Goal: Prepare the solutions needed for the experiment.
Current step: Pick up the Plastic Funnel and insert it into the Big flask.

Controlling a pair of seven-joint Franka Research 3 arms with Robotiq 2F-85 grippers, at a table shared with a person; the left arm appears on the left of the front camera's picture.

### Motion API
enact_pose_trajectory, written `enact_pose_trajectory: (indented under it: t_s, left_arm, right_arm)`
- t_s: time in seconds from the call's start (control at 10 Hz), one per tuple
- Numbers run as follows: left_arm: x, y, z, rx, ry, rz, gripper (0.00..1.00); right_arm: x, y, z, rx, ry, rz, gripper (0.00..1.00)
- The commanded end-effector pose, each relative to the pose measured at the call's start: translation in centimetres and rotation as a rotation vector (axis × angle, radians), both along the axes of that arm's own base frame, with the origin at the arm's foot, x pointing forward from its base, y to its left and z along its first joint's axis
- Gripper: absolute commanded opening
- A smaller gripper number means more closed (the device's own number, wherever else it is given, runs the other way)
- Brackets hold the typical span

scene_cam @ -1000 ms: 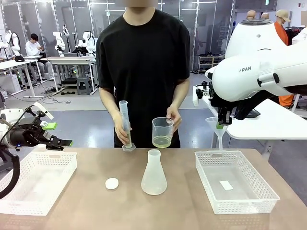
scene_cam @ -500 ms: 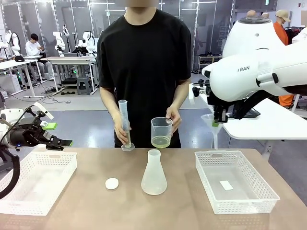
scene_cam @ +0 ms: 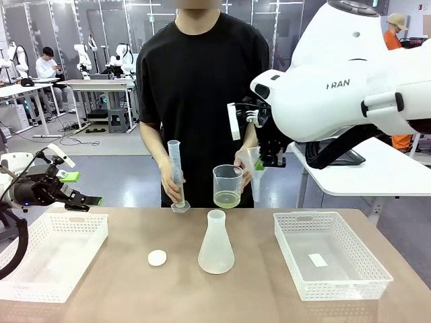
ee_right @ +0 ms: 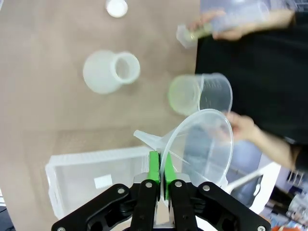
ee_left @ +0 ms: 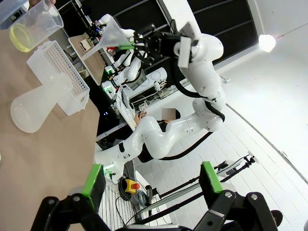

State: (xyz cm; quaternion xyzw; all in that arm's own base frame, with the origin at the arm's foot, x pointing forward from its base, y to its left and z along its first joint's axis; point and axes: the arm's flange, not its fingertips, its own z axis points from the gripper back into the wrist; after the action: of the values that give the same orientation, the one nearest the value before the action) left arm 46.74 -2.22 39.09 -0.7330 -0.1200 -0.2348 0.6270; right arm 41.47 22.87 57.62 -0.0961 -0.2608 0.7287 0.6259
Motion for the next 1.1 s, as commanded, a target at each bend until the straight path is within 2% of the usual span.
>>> enact_pose_trajectory:
  t_s: [0.0, 0.3, 0.5, 0.6, 0.7, 1.0]
  left_arm:
    - [0.0, 0.0, 0.1, -0.003, -0.003, 0.002, 1.00]
    - [0.0, 0.0, 0.1, -0.003, -0.003, 0.002, 1.00]
    - [0.0, 0.0, 0.1, -0.003, -0.003, 0.002, 1.00]
    - [0.0, 0.0, 0.1, -0.003, -0.003, 0.002, 1.00]
    - [0.0, 0.0, 0.1, -0.003, -0.003, 0.002, 1.00]
    - [0.0, 0.0, 0.1, -0.003, -0.003, 0.002, 1.00]
  right_arm:
    - [-1.2, 0.0, -0.7, 0.055, -0.044, 0.152, 0.04]
    - [-2.1, 2.8, -0.9, 0.095, -0.111, 0.283, 0.04]
    - [-2.1, 4.1, -1.2, 0.100, -0.066, 0.315, 0.04]
    - [-2.2, 4.5, -1.2, 0.100, -0.060, 0.325, 0.04]
    - [-2.8, 4.5, -0.7, 0.068, -0.083, 0.273, 0.04]
    - [-2.7, 4.8, -1.1, 0.074, -0.073, 0.285, 0.04]
